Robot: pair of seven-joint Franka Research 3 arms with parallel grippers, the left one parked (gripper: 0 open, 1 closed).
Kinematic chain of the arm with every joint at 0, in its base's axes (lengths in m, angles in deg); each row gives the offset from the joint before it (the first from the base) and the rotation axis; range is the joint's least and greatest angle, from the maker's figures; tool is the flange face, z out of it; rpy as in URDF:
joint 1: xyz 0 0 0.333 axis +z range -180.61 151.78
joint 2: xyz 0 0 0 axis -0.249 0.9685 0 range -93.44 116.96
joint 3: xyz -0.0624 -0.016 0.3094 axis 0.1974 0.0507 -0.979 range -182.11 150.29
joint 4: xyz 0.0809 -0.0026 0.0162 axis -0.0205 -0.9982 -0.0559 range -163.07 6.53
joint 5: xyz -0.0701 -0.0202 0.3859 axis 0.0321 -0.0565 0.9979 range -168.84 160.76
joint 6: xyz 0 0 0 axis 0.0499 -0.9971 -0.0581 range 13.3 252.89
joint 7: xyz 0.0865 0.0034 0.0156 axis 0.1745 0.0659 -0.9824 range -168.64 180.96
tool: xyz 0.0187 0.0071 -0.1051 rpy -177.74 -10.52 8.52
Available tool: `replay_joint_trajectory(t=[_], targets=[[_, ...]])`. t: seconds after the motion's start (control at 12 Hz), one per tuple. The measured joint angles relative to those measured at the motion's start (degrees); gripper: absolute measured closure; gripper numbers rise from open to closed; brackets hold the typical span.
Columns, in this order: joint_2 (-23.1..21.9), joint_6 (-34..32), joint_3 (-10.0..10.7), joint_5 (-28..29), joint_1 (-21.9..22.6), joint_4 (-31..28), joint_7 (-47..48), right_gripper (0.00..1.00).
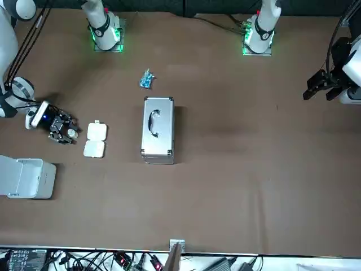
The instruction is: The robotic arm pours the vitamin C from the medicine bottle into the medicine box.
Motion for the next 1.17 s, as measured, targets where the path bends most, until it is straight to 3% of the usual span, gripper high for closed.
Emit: replay_joint_trajectory(t=[1.17], targets=[[0.67, -1.80, 0.00, 1.60, 0.00, 0.35, -0.03, 0.48]])
